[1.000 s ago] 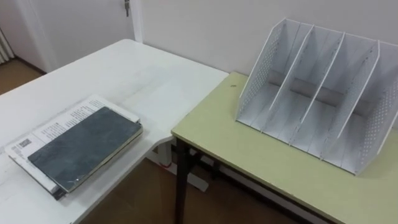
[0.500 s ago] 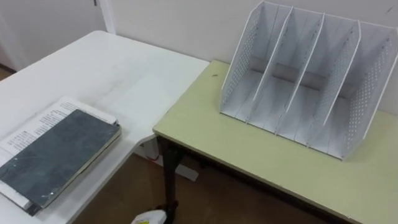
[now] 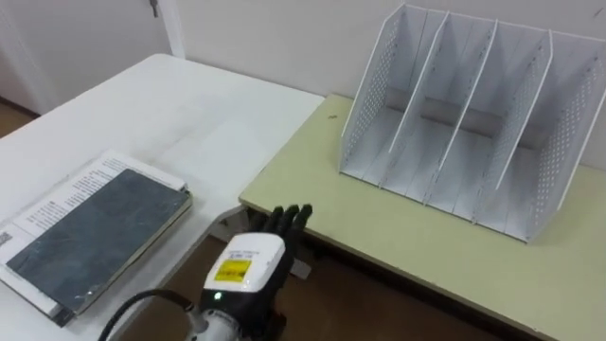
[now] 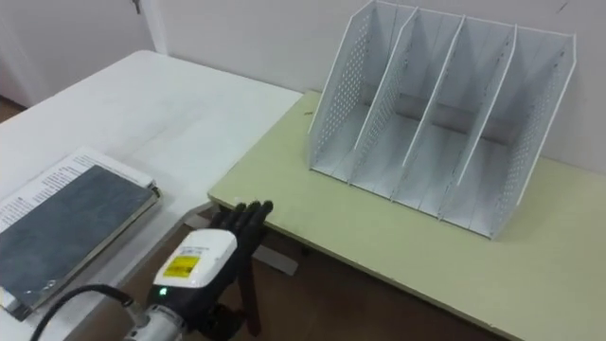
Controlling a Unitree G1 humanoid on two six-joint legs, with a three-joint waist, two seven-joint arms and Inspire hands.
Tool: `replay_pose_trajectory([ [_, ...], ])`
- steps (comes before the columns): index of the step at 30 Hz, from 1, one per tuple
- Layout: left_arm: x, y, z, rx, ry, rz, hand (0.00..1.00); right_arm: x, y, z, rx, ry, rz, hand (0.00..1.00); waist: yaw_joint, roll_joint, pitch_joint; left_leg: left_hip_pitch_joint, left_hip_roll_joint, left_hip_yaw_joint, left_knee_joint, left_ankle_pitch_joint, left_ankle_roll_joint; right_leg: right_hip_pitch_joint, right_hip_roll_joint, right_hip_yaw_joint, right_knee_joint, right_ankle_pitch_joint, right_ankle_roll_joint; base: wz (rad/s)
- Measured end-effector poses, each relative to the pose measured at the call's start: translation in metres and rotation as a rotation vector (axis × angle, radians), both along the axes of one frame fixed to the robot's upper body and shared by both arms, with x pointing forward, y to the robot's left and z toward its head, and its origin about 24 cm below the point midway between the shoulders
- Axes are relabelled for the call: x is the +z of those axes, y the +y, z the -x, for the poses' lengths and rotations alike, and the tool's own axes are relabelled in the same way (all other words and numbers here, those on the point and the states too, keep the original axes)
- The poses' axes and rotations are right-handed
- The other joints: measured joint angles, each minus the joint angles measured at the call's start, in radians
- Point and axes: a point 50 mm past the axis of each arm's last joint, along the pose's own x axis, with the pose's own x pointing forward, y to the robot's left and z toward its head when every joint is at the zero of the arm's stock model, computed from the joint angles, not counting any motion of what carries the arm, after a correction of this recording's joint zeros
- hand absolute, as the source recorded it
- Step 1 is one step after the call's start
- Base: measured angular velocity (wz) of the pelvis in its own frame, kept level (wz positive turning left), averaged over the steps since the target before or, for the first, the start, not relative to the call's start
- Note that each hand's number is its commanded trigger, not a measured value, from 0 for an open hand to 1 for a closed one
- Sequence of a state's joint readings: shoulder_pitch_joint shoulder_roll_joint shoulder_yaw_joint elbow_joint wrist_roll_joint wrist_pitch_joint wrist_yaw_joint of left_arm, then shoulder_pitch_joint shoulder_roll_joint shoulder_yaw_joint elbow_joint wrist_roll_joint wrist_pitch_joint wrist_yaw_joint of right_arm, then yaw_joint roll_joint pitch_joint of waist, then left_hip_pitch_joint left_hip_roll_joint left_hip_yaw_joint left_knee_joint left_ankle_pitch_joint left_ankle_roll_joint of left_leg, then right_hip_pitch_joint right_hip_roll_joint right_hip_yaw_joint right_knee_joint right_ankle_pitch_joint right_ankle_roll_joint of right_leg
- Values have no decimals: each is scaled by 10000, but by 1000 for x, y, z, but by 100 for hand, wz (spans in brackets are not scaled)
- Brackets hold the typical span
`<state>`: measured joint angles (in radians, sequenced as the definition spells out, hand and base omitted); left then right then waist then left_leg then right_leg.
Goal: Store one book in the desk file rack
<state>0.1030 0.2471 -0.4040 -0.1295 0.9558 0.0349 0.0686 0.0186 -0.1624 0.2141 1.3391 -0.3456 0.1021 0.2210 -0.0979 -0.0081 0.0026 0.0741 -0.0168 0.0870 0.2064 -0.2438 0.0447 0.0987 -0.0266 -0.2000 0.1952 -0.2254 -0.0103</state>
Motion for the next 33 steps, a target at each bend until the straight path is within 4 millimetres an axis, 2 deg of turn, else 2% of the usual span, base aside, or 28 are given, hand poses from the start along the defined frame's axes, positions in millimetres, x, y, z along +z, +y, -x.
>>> replay_pose_trajectory([
  [5, 22, 11, -5, 511, -1775, -166, 0, 0, -1, 7, -84, 41, -31, 0, 197, 98, -42, -6, 28, -26, 2, 24, -37, 35, 4, -74, -67, 25, -43, 2],
  [6, 27, 15, -6, 680, -2164, -127, 0, -1, -1, 10, -121, 82, -14, 0, 256, 57, -16, 7, 28, -71, 1, 30, -46, 52, 12, -94, -76, 29, -47, 5],
  [7, 32, 19, -7, 888, -2521, -68, 0, -1, -1, 13, -265, 145, 7, 0, 406, 101, -44, 31, 33, -73, -1, 35, -54, 56, 22, -67, -86, 33, -53, 0],
  [13, 47, 33, -8, 1698, -3918, 160, 0, -1, -4, 21, -440, 428, 61, 0, 692, 113, -45, 81, 32, -102, -5, 45, -60, 81, 11, -115, -95, 35, -57, 1],
  [18, 50, 37, -8, 1889, -4276, 107, 0, -1, -3, 25, -449, 557, -37, 0, 776, 92, -35, 59, 25, -111, 1, 54, -57, 76, -4, -193, -94, 35, -56, 0],
  [24, 46, 56, -4, 2791, -4432, -408, 0, 0, -8, 27, -474, 695, 65, 0, 803, 87, -25, 26, 13, -186, 5, 56, -60, 139, 10, -231, -122, 34, -56, 3],
  [28, 33, 66, -2, 3324, -3861, -616, 0, 2, -15, 27, -480, 756, 290, 0, 1005, 107, -38, 93, 16, -182, 1, 56, -59, 180, 61, -183, -102, 35, -57, 0],
  [31, 22, 75, 4, 3745, -3312, -871, 0, 2, -17, 28, -574, 751, 335, 0, 1051, 160, -72, 105, 24, -185, 0, 60, -66, 190, 79, -169, -113, 41, -67, 0],
  [33, 17, 78, 7, 3859, -3036, -969, 0, 2, -17, 28, -581, 783, 340, 0, 1091, 153, -68, 107, 26, -193, 1, 64, -72, 187, 82, -172, -113, 43, -71, 0],
])
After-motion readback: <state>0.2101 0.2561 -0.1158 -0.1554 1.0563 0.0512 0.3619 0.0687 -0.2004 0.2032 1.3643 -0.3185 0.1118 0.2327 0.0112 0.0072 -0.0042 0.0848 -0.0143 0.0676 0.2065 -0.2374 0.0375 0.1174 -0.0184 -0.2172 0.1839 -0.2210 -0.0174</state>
